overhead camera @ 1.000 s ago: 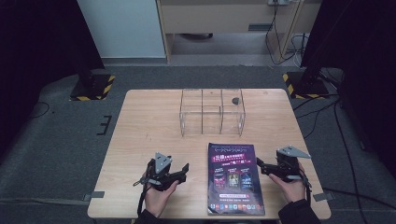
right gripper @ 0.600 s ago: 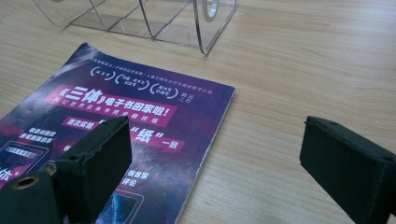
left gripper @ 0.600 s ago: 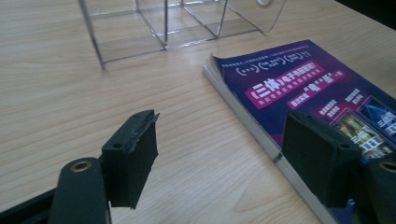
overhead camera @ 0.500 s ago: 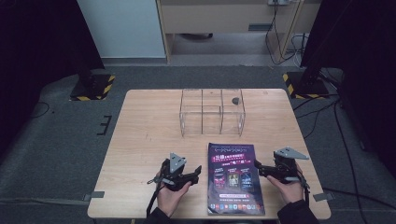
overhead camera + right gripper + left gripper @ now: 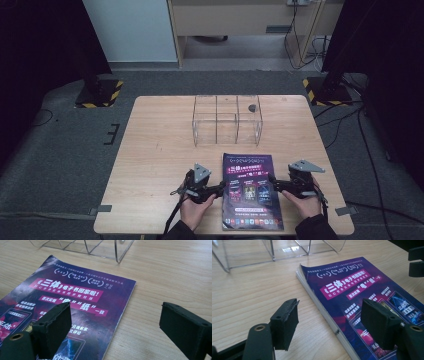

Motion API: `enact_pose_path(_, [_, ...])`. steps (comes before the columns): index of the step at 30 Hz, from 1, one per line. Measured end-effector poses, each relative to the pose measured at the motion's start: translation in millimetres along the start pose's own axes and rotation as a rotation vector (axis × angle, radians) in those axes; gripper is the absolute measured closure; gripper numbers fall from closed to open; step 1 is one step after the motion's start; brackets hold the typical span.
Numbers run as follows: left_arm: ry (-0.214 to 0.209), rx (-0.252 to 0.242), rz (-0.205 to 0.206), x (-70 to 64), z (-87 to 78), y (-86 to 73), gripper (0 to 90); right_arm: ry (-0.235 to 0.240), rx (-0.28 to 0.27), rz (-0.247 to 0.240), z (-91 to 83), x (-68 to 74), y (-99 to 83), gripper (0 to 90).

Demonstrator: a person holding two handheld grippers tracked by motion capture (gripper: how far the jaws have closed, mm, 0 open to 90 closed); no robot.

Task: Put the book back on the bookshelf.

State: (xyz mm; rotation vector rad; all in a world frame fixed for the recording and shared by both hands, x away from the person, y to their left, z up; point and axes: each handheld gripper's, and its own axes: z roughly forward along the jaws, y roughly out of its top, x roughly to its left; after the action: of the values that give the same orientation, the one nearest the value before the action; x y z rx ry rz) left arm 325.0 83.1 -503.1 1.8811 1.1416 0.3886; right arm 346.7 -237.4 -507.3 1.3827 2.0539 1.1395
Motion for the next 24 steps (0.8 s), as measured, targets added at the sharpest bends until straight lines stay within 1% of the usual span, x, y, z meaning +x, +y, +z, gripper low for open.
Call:
enact_pose_path(1, [0.003, 0.012, 0.007, -2.6, 3.8, -1.0, 30.4, 0.005, 0.002, 0.002, 0.6, 0.6, -0.8, 11.4])
enact_pose_path(2, [-0.002, 0.015, 0.001, -4.5, 6.4, -1.7, 30.5, 0.007, 0.002, 0.002, 1.1, 0.9, -1.2, 11.7])
enact_pose_path(3, [0.004, 0.025, 0.007, -5.6, 8.3, -2.1, 30.7, 0.014, 0.004, -0.001, 1.4, 1.0, -1.7, 12.1])
enact_pose_path(4, [0.004, 0.025, 0.007, -5.6, 8.3, -2.1, 30.8, 0.015, 0.003, 0.006, 2.1, 1.9, -2.2, 12.5])
enact_pose_path(8, [-0.001, 0.044, 0.002, -11.4, 19.9, -4.7, 31.1, 0.031, 0.014, 0.000, 4.9, 4.0, -4.6, 13.6])
enact_pose_path(10, [0.000, 0.047, 0.002, -12.1, 21.7, -5.2, 31.2, 0.034, 0.015, 0.000, 5.7, 4.8, -5.1, 13.8])
enact_pose_path(14, [-0.004, 0.057, -0.014, -14.0, 27.2, -6.7, 31.3, 0.052, 0.021, 0.005, 7.5, 6.7, -6.8, 15.0])
enact_pose_path(15, [-0.002, 0.057, -0.018, -14.3, 28.5, -7.2, 31.3, 0.059, 0.028, 0.000, 8.7, 7.0, -7.7, 15.5])
enact_pose_path(23, [-0.014, 0.067, -0.039, -12.7, 35.9, -11.3, 31.3, 0.073, 0.045, 0.002, 12.4, 9.0, -11.0, 15.9])
enact_pose_path(24, [-0.018, 0.069, -0.049, -12.9, 38.3, -12.1, 31.3, 0.080, 0.053, -0.001, 13.9, 9.0, -12.3, 16.4])
